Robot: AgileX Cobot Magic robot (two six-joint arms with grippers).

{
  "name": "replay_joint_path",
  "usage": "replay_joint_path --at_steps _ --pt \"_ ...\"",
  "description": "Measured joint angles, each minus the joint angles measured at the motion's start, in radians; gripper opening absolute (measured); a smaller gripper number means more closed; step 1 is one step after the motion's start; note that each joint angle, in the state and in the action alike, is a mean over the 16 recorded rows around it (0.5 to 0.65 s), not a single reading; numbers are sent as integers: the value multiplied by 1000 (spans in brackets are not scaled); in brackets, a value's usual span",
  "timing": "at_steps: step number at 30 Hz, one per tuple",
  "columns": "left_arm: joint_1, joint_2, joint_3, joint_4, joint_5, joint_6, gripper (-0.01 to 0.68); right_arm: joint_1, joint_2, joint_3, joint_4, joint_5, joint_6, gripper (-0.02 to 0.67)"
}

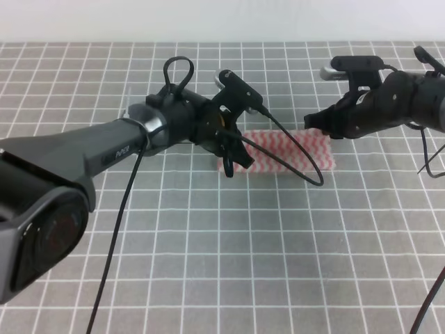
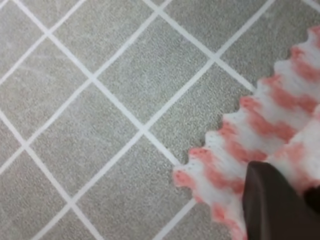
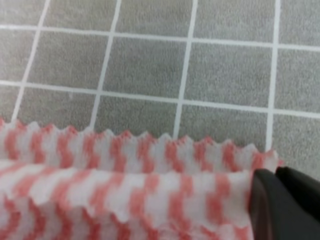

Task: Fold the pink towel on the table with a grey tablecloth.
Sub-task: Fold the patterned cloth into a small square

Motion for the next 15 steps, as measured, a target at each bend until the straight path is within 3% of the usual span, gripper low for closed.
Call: replay_joint_path --at_steps 15 --pt "47 19 0 -11 -57 -7 257 -3 2 -1 2 -23 0 217"
